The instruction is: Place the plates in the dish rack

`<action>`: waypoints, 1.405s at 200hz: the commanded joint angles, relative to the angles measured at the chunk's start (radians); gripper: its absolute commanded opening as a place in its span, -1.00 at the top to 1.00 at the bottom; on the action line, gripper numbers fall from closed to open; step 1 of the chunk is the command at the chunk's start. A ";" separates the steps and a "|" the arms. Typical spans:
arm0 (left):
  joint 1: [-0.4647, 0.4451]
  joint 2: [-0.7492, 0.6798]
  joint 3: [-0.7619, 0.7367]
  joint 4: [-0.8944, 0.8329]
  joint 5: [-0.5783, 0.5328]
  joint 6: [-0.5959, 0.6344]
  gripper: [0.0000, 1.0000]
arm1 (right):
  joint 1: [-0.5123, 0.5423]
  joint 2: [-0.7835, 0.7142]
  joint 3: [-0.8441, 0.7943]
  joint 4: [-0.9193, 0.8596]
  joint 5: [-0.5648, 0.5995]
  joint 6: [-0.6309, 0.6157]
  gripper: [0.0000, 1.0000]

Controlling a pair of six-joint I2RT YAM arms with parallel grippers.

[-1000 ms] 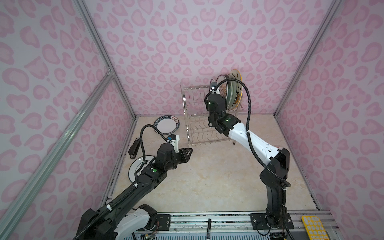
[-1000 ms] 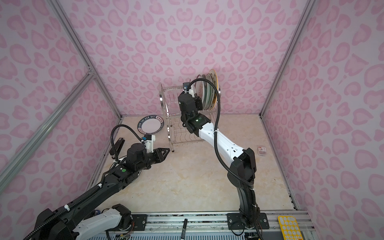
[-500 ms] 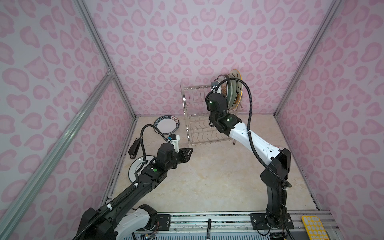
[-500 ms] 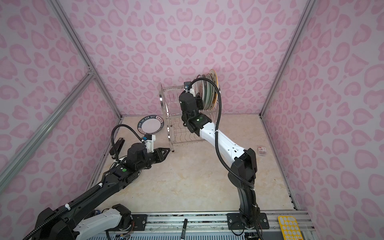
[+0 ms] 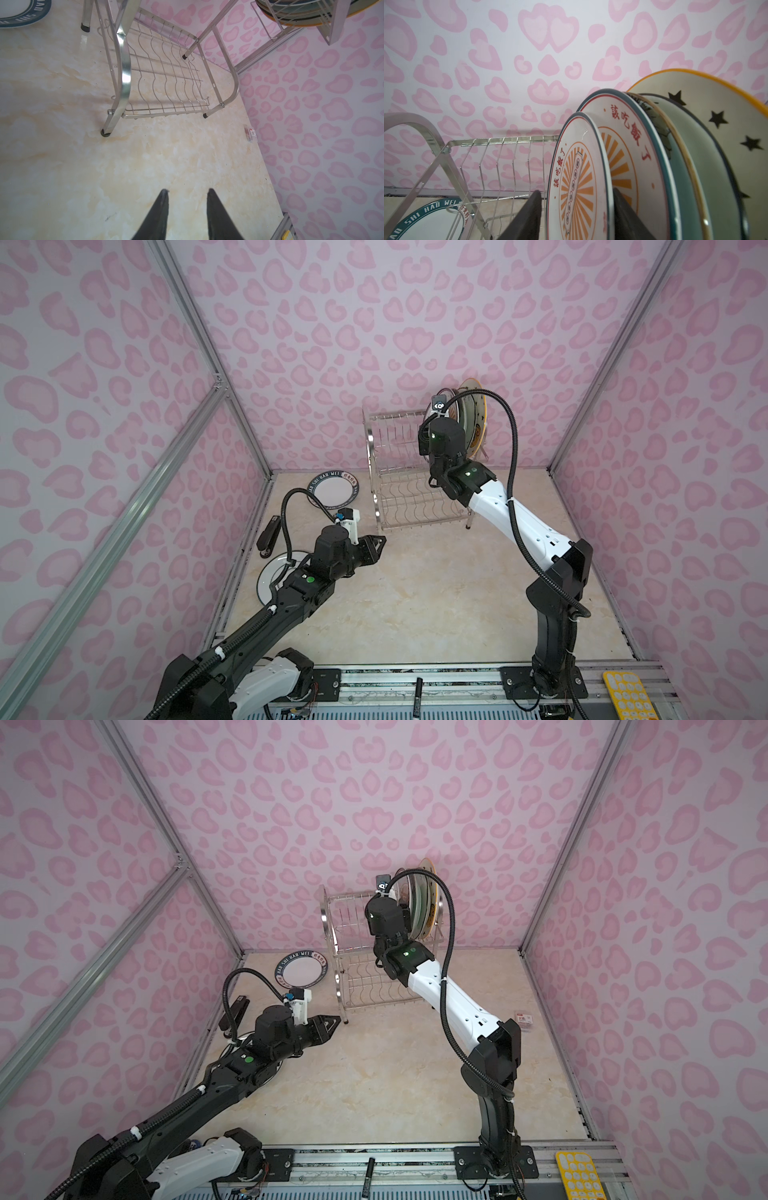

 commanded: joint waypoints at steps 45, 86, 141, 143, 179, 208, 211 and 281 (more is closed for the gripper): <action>0.000 0.005 0.010 0.031 0.002 0.001 0.32 | -0.038 -0.012 0.003 -0.069 -0.145 0.092 -0.06; 0.000 0.002 0.008 0.031 0.003 0.001 0.32 | -0.040 -0.012 0.002 -0.061 -0.168 0.096 -0.06; 0.001 0.002 0.007 0.031 0.001 0.001 0.32 | -0.040 -0.026 -0.008 -0.053 -0.181 0.098 -0.07; 0.001 0.002 0.007 0.032 0.001 0.001 0.32 | -0.040 -0.027 -0.008 -0.052 -0.182 0.097 -0.07; 0.000 0.002 0.005 0.034 0.002 0.001 0.32 | -0.035 -0.042 -0.020 -0.043 -0.190 0.093 -0.08; 0.000 0.000 0.005 0.033 0.001 0.001 0.32 | -0.025 -0.054 -0.021 -0.039 -0.193 0.084 -0.13; 0.000 0.000 0.006 0.033 0.002 0.000 0.32 | -0.024 -0.055 -0.022 -0.039 -0.192 0.083 -0.13; 0.000 -0.002 0.004 0.036 0.000 -0.001 0.32 | -0.003 -0.092 -0.045 -0.017 -0.180 0.061 -0.18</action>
